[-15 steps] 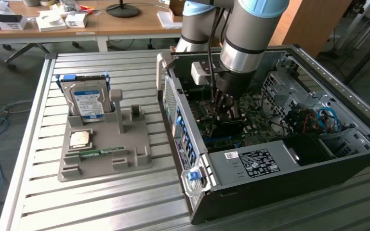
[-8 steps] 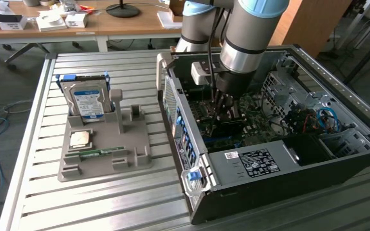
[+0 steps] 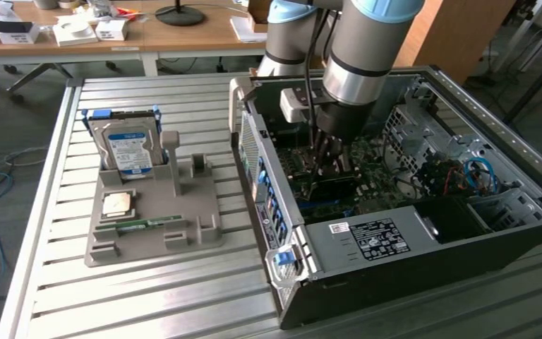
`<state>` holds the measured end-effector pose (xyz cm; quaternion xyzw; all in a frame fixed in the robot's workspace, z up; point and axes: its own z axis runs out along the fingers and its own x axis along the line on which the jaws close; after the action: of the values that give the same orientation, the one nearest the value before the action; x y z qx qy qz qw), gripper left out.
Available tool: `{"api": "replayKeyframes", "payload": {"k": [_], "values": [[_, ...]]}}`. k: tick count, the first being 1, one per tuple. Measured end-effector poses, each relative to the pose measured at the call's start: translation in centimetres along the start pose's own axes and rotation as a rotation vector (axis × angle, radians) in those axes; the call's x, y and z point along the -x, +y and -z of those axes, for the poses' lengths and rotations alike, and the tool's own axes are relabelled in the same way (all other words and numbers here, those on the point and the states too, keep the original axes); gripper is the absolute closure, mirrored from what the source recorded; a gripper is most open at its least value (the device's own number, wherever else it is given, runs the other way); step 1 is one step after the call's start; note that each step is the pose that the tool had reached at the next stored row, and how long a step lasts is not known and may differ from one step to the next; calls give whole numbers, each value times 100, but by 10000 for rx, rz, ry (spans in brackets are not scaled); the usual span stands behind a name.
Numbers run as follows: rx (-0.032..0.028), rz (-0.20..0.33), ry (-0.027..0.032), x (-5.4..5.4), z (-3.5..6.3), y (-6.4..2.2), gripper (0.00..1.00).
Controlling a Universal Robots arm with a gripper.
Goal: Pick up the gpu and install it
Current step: 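Press down on the gpu until it lock into place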
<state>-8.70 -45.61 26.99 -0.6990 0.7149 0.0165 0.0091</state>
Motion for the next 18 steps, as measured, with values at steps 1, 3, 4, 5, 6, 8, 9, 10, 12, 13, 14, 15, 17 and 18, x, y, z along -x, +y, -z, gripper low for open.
{"api": "replayKeyframes", "payload": {"k": [1,3,4,5,6,8,9,10,12,13,14,15,17,18], "values": [[0,0,1,2,-2,0,89],[1,-2,3,14,-3,2,89],[1,0,3,19,-4,3,89],[2,0,3,25,-6,4,89],[1,0,3,29,-9,5,89],[1,4,2,31,-22,5,89],[1,5,3,31,-27,5,89],[2,5,4,31,-30,5,89],[3,5,6,31,-31,6,89],[3,4,6,31,-33,6,89],[2,4,5,31,-38,6,89],[3,5,8,30,-40,5,89],[4,5,9,30,-42,6,89],[3,5,7,30,-43,5,89]]}}
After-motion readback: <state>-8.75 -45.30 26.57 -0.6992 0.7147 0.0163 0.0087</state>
